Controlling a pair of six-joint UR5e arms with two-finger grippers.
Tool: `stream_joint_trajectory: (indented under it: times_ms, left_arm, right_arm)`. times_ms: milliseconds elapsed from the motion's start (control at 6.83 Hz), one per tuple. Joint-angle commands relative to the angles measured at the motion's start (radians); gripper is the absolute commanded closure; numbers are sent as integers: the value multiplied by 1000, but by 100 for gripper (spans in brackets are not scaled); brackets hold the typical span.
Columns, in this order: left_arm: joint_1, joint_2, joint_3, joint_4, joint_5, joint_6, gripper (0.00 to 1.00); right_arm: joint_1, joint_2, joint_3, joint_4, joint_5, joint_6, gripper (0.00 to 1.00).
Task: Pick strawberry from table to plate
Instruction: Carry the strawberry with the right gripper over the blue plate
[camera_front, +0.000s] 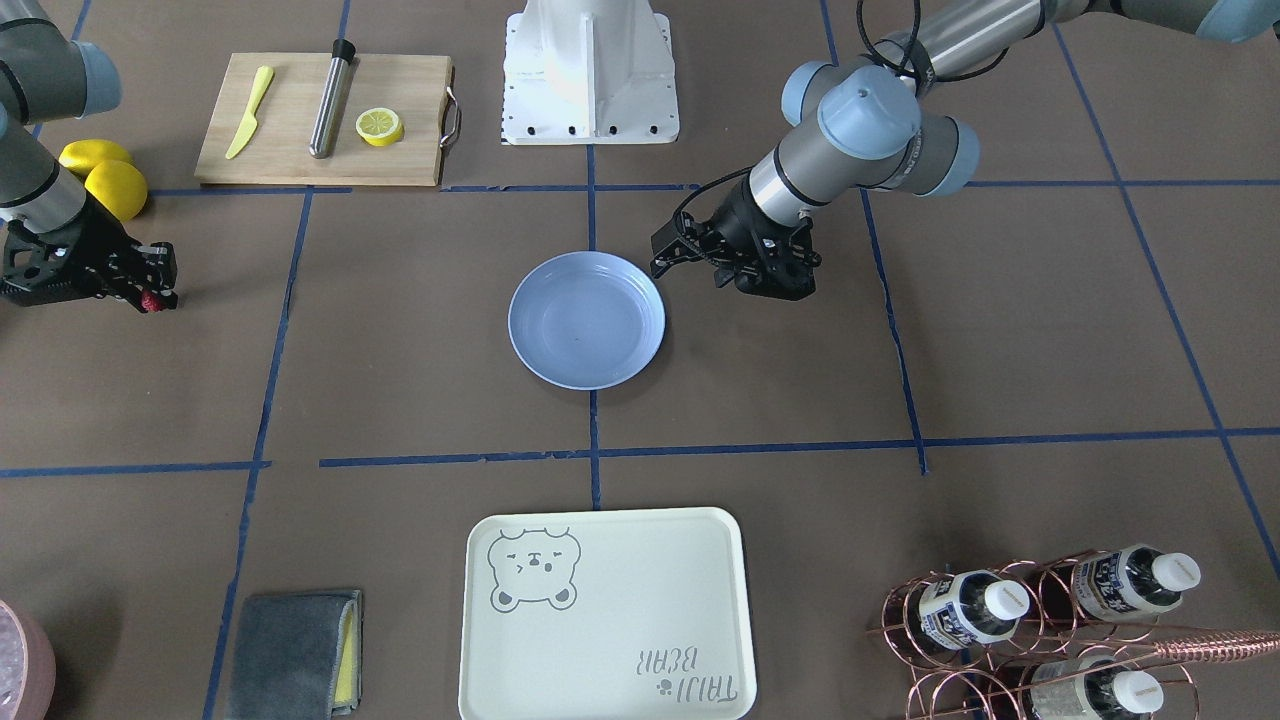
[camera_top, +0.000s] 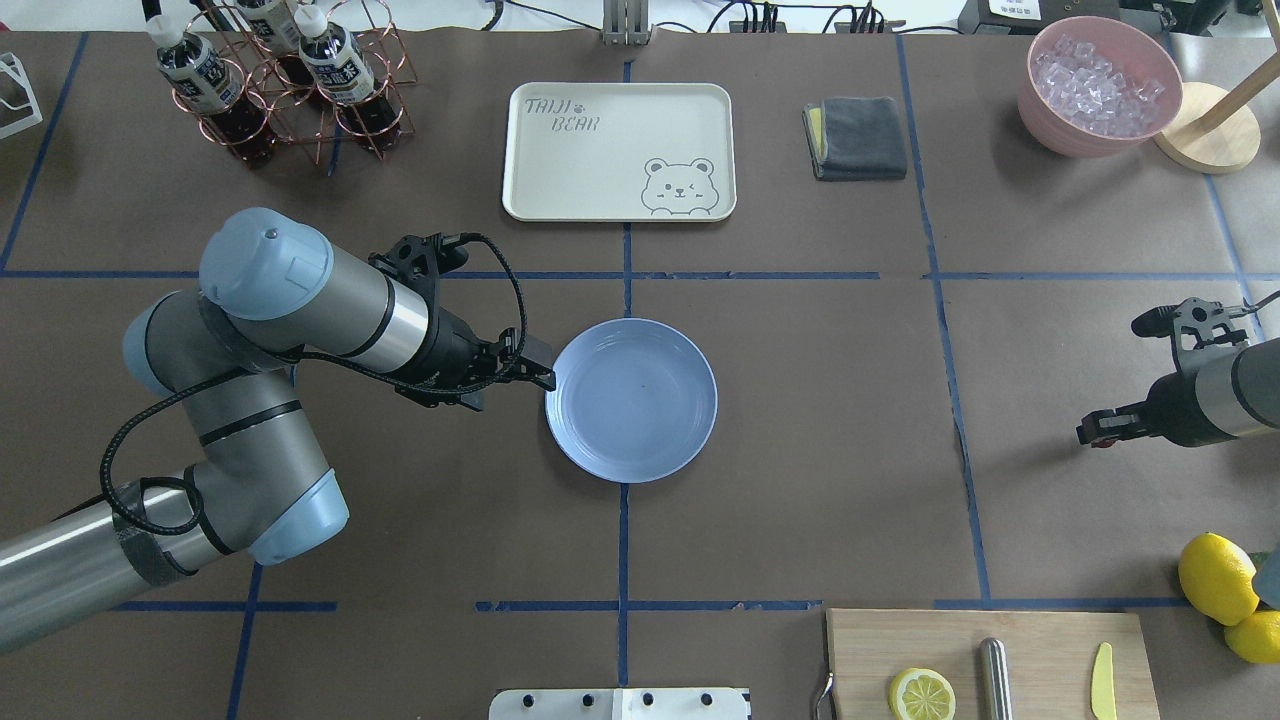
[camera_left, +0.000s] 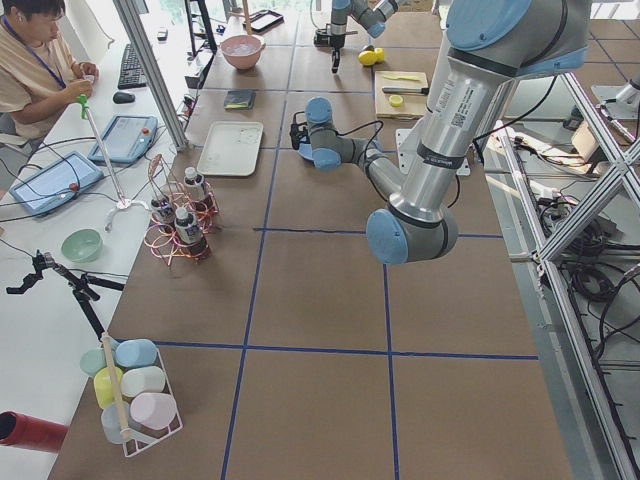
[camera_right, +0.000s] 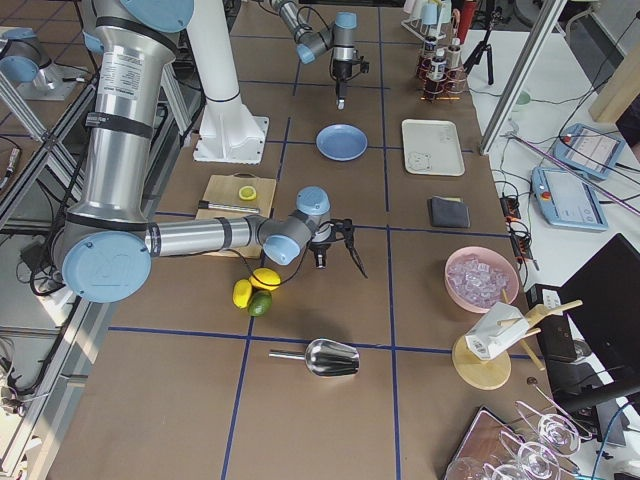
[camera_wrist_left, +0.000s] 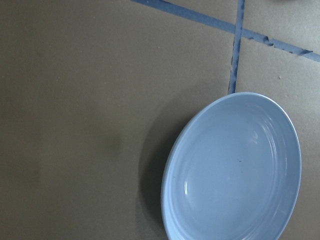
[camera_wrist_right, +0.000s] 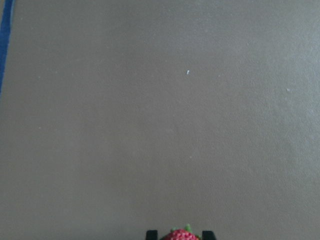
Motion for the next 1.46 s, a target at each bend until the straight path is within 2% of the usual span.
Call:
stream_joint_trajectory:
  times_ms: [0, 146, 585, 732, 878, 1024, 1171, 1317]
  left_arm:
    - [1, -1, -2, 0, 8, 0, 0]
    - [1, 0, -2, 0, 8, 0, 0]
    - [-4, 3, -12, 2, 16, -5, 0]
    - [-5, 3, -14, 3, 19, -5, 0]
    - [-11, 5, -17, 3, 22, -5, 0]
    - [-18, 40, -56, 3, 22, -6, 0]
    - [-22, 82, -95, 5, 25, -6, 0]
    - [-33, 127, -135, 5, 25, -6, 0]
  right_arm:
    - [0, -2, 63, -20, 8, 19, 100]
    - [-7, 12, 111, -32, 13, 102, 100]
    - [-118, 286, 116, -66, 24, 458, 100]
    - [-178, 398, 114, -146, -8, 535, 100]
    - [-251, 535, 102, -263, -91, 596, 100]
    - [-293, 682, 34, -350, -151, 644, 100]
    - [-312, 808, -92, -356, -201, 701, 100]
    - [-320, 867, -166, -353, -245, 712, 100]
